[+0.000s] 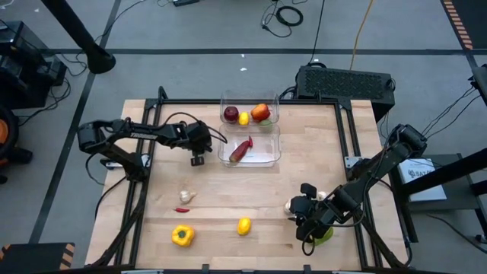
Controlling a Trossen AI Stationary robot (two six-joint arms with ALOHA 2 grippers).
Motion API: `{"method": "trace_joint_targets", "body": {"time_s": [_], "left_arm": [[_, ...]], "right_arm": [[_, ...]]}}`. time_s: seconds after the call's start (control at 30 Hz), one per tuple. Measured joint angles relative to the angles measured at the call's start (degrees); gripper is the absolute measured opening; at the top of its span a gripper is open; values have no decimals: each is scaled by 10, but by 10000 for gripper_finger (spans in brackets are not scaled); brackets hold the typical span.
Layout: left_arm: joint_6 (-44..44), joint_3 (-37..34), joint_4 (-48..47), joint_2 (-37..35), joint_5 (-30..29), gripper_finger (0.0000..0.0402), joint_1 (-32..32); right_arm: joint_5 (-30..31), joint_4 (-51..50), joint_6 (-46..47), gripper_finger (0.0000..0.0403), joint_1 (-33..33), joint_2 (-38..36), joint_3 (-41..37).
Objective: Sort produce into baskets
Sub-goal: Put the green chili pepper into the bottom transparent bin
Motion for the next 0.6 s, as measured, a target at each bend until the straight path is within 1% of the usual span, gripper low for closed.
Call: {"method": "trace_joint_targets", "body": {"time_s": [0.17,0.3,0.5,0.6], "left_arm": [[-19,35,-59,-38,-8,75,-6],[-32,75,-104,-85,-16,75,-15],[-53,148,-93,-148,-16,74,-48],[-45,172,-28,-157,-16,74,-77]], "right_arm": [[0,2,0,146,0,0,0],[2,2,0,146,0,0,0],[26,2,-11,146,0,0,0],[27,1,-13,146,0,0,0]]}}
